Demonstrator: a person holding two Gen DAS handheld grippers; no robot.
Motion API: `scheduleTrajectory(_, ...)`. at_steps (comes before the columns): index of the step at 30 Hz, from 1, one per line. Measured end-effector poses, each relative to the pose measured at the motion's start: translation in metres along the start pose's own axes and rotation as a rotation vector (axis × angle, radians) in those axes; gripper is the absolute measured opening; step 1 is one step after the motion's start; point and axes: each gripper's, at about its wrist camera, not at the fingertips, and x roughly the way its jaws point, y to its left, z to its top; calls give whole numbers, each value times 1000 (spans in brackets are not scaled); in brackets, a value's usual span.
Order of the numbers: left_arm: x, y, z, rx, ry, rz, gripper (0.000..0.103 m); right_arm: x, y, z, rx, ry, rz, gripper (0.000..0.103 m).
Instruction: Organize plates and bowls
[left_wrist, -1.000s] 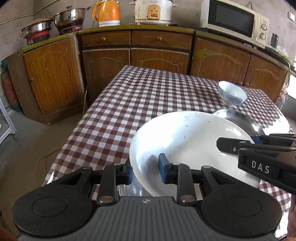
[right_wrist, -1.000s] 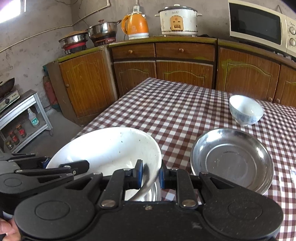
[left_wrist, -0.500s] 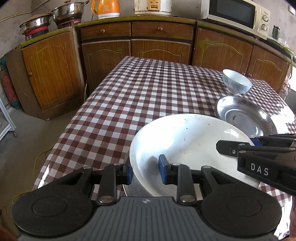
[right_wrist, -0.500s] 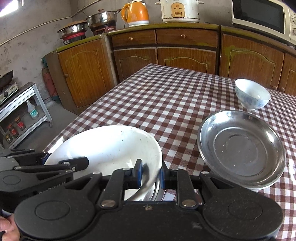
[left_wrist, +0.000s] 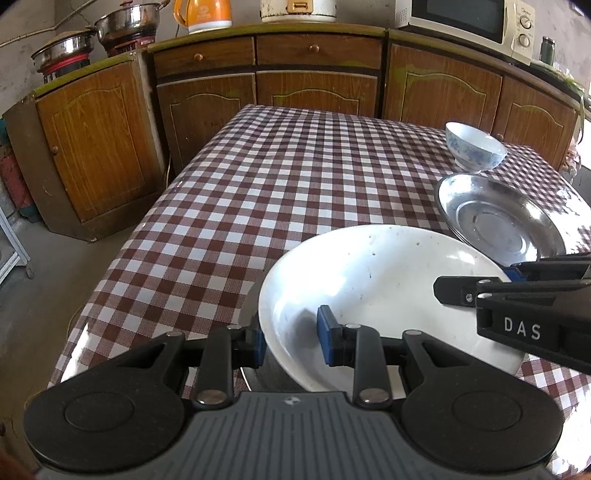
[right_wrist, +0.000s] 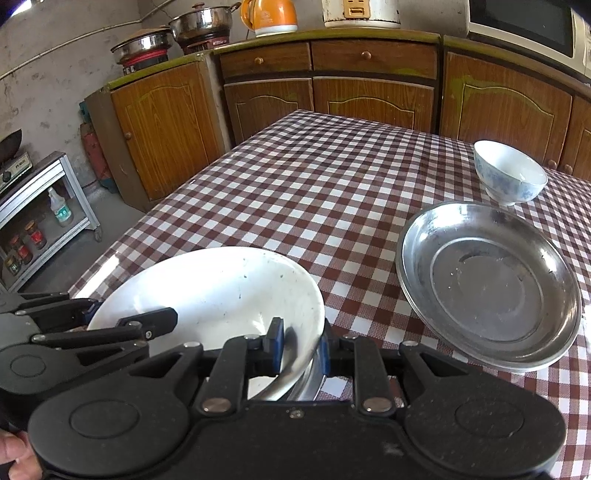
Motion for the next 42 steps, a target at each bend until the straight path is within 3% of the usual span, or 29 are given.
scheduleTrajectory(4,1,-1,0,-2,-6,-2,30,-1,2,-3,-25,-2,12,35)
scheduleTrajectory(8,1,1,-2,-22,-7,-5,30,-2,4,-3,-40,-6,13,36)
scheduleTrajectory(12,3,-1,-4,-9,4,2,23,-5,2,-4,-60,-3,-13,36)
scheduleTrajectory(24,3,5,-6,-59,12,-24,26,-11,1,-5,-60,-20,-5,36)
scheduleTrajectory(28,0,7,-7,-89,18,-75,45,-16,2,-2,-68,-39,-13,36)
scheduleTrajectory(32,-1,3,-8,-71,22,-71,54,-17,3,-1,-70,-40,-12,36)
scheduleTrajectory(35,-1,4,-7,-76,30,-84,68,-19,2,-2,-62,-40,-6,36)
scheduleTrajectory(38,0,0,-8,-40,33,-86,75,-18,6,-2,-71,-35,4,36)
scheduleTrajectory(42,-2,-12,-10,79,11,-28,82,-19,11,-3,-80,-45,28,36)
